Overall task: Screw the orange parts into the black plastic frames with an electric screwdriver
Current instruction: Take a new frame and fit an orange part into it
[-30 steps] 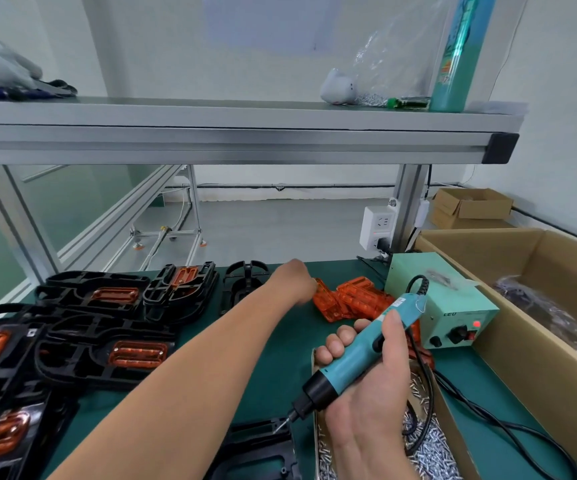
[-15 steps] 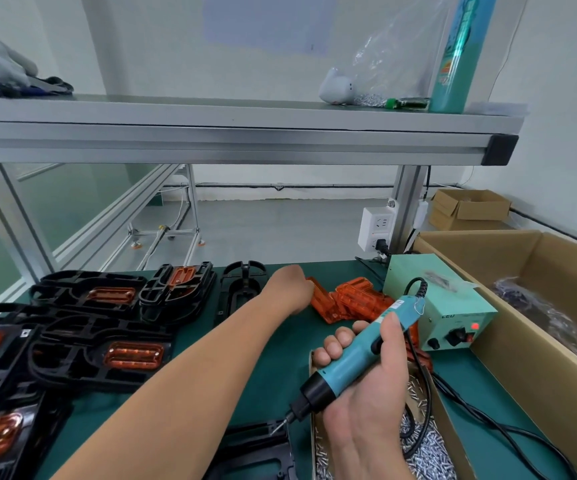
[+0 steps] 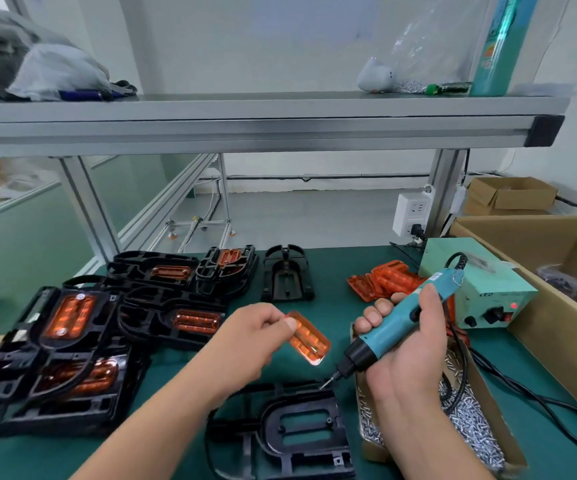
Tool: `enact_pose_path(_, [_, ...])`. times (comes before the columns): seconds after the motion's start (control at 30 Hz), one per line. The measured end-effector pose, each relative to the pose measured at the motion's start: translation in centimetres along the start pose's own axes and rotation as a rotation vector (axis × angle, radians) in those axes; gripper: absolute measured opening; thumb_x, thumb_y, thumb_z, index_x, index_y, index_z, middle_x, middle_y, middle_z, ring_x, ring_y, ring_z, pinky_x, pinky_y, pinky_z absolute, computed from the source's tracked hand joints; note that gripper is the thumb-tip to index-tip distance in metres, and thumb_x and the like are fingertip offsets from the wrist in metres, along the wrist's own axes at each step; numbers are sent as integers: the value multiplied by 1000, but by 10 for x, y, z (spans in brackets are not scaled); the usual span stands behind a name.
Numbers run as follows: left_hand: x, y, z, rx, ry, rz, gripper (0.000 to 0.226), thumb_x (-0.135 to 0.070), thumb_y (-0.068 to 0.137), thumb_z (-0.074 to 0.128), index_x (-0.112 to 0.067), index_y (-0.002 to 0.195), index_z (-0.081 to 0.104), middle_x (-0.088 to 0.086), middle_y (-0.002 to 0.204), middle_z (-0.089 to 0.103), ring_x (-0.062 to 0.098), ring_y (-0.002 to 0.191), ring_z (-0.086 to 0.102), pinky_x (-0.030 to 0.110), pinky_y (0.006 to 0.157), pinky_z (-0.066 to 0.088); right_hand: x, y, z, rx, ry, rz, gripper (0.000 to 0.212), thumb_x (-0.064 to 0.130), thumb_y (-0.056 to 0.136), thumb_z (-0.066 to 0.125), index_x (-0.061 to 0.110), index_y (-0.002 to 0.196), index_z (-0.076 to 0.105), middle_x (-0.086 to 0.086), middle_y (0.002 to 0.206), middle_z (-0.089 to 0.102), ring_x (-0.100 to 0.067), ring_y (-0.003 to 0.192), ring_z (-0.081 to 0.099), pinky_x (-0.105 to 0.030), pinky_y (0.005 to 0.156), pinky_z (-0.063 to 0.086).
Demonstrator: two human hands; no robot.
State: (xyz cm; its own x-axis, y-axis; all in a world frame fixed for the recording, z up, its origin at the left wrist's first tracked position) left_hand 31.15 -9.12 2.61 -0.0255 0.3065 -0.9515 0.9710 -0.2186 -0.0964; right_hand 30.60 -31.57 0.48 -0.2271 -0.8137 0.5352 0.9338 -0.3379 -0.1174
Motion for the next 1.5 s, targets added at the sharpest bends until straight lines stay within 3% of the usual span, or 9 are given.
enact_pose_path(0.13, [18, -41, -17, -7, -23, -6, 22, -45, 88, 66, -23, 83, 68, -5, 59, 40, 11, 47, 30, 22, 42, 24, 1, -16, 15, 31, 37, -33, 38, 53, 102, 62, 18, 88, 56, -2, 75, 48, -17, 61, 46, -29, 57, 43])
enact_pose_path(0.37, [18, -57, -35, -69, 126, 94, 29, -56, 79, 62, -29, 88, 67, -10, 59, 45, 11, 50, 34, 24, 44, 30, -2, -23, 27, 110, 3, -26, 38, 51, 101, 63, 17, 84, 58, -3, 74, 49, -18, 61, 47, -28, 56, 44])
enact_pose_path(0.7, [18, -57, -31, -19, 12, 64, 12, -31, 83, 59, -30, 88, 70, -8, 59, 45, 12, 49, 32, 24, 44, 27, 1, -32, 35, 140, -50, -93, 37, 52, 99, 65, 18, 88, 56, -3, 75, 50, -18, 61, 48, -28, 57, 46])
enact_pose_path(0.8, [17, -59, -30, 2, -73, 29, 23, -20, 82, 55, -35, 91, 70, -3, 61, 41, 12, 49, 29, 22, 44, 24, 1, -34, 34, 139, -81, -111, 37, 53, 98, 66, 19, 89, 56, -2, 75, 50, -18, 62, 49, -28, 58, 48])
enact_pose_path(0.93, [15, -60, -28, 22, -106, 18, 49, -17, 83, 50, -49, 116, 68, -2, 64, 41, 12, 51, 30, 23, 46, 24, 2, -35, 31, 130, -93, -133, 36, 53, 98, 67, 19, 90, 56, -2, 76, 50, -18, 64, 48, -29, 60, 48])
enact_pose_path(1.03, [13, -61, -29, 23, -94, 27, 52, -11, 92, 48, -49, 120, 69, -1, 66, 39, 11, 51, 29, 23, 46, 25, 9, -35, 32, 136, -127, -183, 35, 52, 100, 66, 20, 89, 56, -3, 76, 50, -18, 64, 48, -30, 61, 47])
enact_pose_path(1.23, [12, -62, -27, 9, -63, 27, 43, -8, 98, 48, -44, 112, 68, 0, 66, 42, 12, 52, 30, 23, 44, 26, 29, -35, 36, 120, -293, -312, 35, 48, 98, 69, 17, 97, 52, -3, 76, 53, -19, 61, 52, -30, 56, 49])
enact_pose_path(1.5, [13, -67, -20, 48, 139, 74, 19, -26, 104, 52, -38, 119, 53, -10, 62, 53, 7, 53, 43, 20, 46, 35, 26, -37, 41, 148, -444, -330, 39, 49, 96, 70, 17, 100, 49, -5, 75, 53, -20, 60, 51, -34, 57, 46])
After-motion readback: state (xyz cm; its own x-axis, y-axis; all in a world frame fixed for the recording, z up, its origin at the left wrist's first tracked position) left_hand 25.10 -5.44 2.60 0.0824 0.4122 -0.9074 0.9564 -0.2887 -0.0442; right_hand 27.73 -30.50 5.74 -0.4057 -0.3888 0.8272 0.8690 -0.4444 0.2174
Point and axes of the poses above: each hand's wrist, its own y-axis towards the middle knuckle, its own z-axis out of the palm, x = y × z, the point moved 9 cm from there along y, towards the middle knuckle
